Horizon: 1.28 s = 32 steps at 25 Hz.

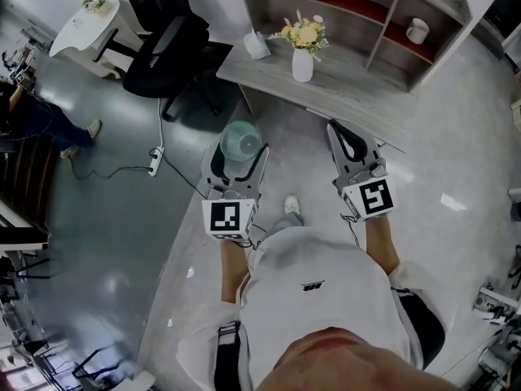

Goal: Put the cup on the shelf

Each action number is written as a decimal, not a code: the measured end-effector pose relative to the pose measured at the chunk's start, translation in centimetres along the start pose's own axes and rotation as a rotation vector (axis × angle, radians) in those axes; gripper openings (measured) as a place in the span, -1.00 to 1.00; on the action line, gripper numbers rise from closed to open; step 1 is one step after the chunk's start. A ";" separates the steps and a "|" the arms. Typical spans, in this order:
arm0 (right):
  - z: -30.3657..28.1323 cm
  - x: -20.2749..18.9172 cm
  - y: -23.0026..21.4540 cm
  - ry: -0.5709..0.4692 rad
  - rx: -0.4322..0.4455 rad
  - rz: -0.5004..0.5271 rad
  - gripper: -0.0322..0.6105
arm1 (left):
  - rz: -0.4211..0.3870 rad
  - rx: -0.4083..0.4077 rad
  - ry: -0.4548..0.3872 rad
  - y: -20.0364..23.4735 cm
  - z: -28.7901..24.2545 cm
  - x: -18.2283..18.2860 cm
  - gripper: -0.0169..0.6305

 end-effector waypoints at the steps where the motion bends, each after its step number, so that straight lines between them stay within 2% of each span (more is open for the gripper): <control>1: -0.6 -0.1 0.0 0.004 -0.002 0.003 -0.81 | 0.002 -0.005 -0.002 0.5 -0.4 0.0 0.19; 13: -6.3 -0.7 0.3 0.029 -0.037 0.011 -0.81 | 0.000 -0.055 0.004 5.4 -4.5 -0.3 0.19; 32: -12.0 -2.7 -1.9 0.066 -0.072 0.021 -0.81 | 0.013 -0.088 0.015 9.6 -10.8 -1.1 0.19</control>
Point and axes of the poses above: the fingertips, and each gripper's own axes: z backward along the fingers, y to its left, x out of its top, the point moved 7 cm from there along z, backward along the fingers, and after that the axes turned 8 degrees about z, right-handed, at the moved point
